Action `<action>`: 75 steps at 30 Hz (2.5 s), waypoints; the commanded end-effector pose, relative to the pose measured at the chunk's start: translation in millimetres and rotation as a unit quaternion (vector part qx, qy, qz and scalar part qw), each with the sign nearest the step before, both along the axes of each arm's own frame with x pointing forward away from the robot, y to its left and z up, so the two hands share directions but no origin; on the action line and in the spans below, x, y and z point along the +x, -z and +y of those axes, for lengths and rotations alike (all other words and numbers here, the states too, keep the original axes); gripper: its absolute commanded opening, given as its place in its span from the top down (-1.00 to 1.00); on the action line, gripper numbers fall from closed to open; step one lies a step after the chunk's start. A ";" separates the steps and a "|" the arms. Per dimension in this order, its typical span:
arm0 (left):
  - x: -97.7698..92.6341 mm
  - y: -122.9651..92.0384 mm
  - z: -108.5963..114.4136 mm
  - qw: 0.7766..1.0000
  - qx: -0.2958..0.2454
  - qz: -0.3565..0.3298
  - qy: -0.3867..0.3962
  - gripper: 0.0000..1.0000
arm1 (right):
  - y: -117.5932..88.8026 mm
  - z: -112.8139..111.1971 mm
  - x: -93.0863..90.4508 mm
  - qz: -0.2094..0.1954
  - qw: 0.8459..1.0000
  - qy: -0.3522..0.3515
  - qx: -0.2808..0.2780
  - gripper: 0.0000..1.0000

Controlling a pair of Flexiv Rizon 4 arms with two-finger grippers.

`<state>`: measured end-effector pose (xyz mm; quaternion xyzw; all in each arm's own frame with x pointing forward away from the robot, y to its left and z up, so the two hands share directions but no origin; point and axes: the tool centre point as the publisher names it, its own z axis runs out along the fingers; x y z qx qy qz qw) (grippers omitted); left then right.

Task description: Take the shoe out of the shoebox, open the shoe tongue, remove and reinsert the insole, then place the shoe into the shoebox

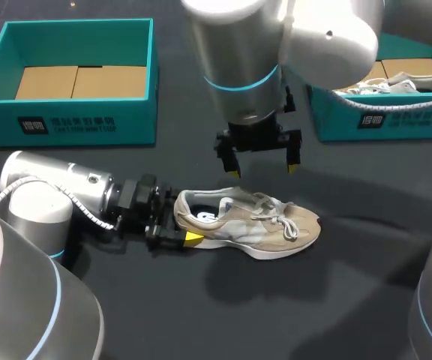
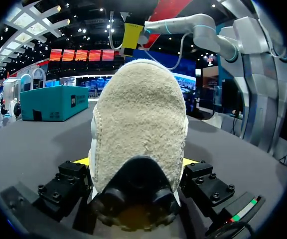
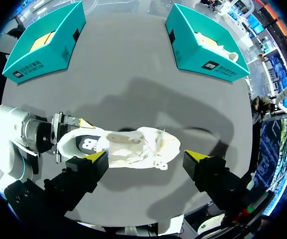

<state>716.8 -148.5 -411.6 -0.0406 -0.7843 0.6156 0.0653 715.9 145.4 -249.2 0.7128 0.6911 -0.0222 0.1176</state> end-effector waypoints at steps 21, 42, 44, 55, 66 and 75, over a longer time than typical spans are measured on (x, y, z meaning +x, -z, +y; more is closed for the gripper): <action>1.8 1.7 0.2 1.000 0.000 0.000 0.000 1.00 | 20.3 22.5 -8.9 0.009 1.000 0.005 -0.017 -1.00; 1.8 1.7 0.2 1.000 0.000 0.000 0.000 1.00 | 31.3 34.7 -10.7 0.003 1.000 0.020 -0.007 -1.00; 1.8 1.7 0.2 1.000 0.000 0.000 0.000 1.00 | 36.2 38.8 -12.9 0.000 1.000 0.030 -0.004 -1.00; 1.8 1.7 0.2 1.000 0.000 0.000 0.000 1.00 | 53.3 57.4 -16.7 0.011 0.999 0.033 -0.042 -1.00; 1.8 1.7 0.2 1.000 0.000 0.000 0.000 1.00 | 60.8 60.7 -20.9 0.018 0.994 0.065 -0.080 -1.00; 1.8 1.7 0.2 1.000 0.000 0.000 0.000 1.00 | 68.4 63.5 -21.8 0.011 0.993 0.078 -0.092 -1.00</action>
